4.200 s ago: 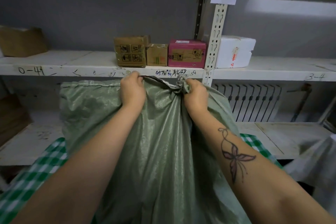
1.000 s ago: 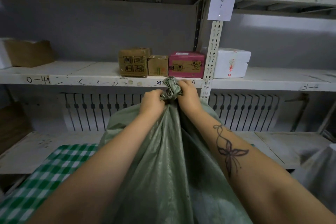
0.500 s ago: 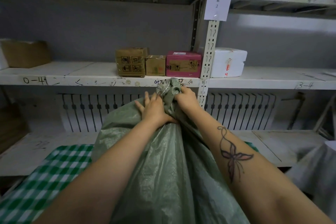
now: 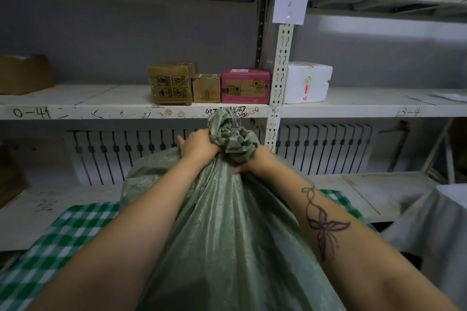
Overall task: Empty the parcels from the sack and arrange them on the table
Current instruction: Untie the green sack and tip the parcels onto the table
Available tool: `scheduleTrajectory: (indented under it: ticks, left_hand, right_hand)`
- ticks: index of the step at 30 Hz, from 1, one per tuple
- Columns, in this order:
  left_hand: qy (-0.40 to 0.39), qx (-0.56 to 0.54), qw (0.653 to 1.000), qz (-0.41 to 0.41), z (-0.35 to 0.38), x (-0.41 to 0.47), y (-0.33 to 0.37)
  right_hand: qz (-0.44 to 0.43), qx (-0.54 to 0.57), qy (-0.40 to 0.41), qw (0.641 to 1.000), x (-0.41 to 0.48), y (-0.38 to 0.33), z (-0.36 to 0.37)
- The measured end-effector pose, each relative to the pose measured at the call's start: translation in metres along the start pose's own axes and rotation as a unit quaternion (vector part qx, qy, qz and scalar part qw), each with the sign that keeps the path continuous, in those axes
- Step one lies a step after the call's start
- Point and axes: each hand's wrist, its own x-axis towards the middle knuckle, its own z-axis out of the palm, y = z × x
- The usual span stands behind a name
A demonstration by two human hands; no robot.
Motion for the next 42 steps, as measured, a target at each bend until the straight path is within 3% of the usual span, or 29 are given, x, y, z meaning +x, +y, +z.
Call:
scheduleTrajectory:
  ticks: [3,6,8,10,12,14,16,21,23,26,29,31,34,38,40,42]
  left_hand:
    - [0.048,-0.076,0.996,0.019,-0.015,0.005,0.013]
    - [0.04,-0.054,0.997,0.028,-0.025,0.011,0.018]
    - [0.004,-0.04,0.999,0.019,-0.026,0.013,0.014]
    - [-0.02,-0.071,0.997,0.001,-0.027,0.013,0.009]
    - [-0.035,-0.092,0.995,-0.004,-0.023,0.018,0.003]
    - [-0.065,-0.132,0.989,-0.008,-0.021,0.022,0.001]
    - [-0.107,-0.17,0.979,-0.013,-0.021,0.021,0.003]
    - [-0.188,-0.195,0.962,0.017,-0.023,0.021,-0.004]
    - [-0.182,-0.163,0.969,0.037,-0.028,0.017,-0.006]
    - [-0.115,-0.045,0.984,0.13,-0.04,0.0,-0.004]
    - [-0.156,0.068,0.958,0.23,-0.032,-0.009,-0.007]
    - [-0.156,0.135,0.947,0.247,-0.017,-0.008,-0.01]
    - [-0.06,0.138,0.963,0.223,0.0,-0.005,-0.007]
    - [0.037,0.104,0.976,0.189,0.0,0.004,-0.013]
    - [0.041,0.072,0.984,0.158,-0.002,0.01,-0.018]
    - [0.027,0.009,0.992,0.119,-0.004,0.016,-0.019]
  right_hand:
    - [-0.027,0.022,0.169,0.985,0.012,-0.008,-0.005]
    - [-0.035,0.059,0.144,0.987,0.02,-0.011,-0.014]
    - [-0.05,0.149,0.099,0.983,0.013,-0.009,-0.016]
    - [-0.113,0.215,0.147,0.959,0.001,-0.008,-0.015]
    - [-0.195,0.139,0.187,0.953,-0.009,-0.011,-0.013]
    - [-0.223,0.006,0.119,0.968,-0.013,-0.016,-0.009]
    - [-0.19,-0.104,0.069,0.974,-0.008,-0.018,-0.005]
    - [-0.115,-0.085,0.053,0.988,0.008,-0.017,-0.003]
    - [-0.107,-0.023,0.071,0.991,0.01,-0.014,-0.003]
    - [-0.055,0.073,0.069,0.993,0.014,-0.011,-0.003]
    - [-0.023,0.155,0.058,0.986,0.022,-0.011,-0.005]
    - [-0.02,0.207,0.052,0.977,0.023,-0.011,-0.005]
    - [-0.033,0.259,0.024,0.965,0.017,-0.012,-0.004]
    - [-0.084,0.042,0.09,0.991,0.01,-0.006,-0.005]
    - [-0.156,-0.101,0.123,0.975,0.004,-0.001,-0.007]
    - [-0.15,-0.228,0.069,0.959,0.0,0.004,-0.004]
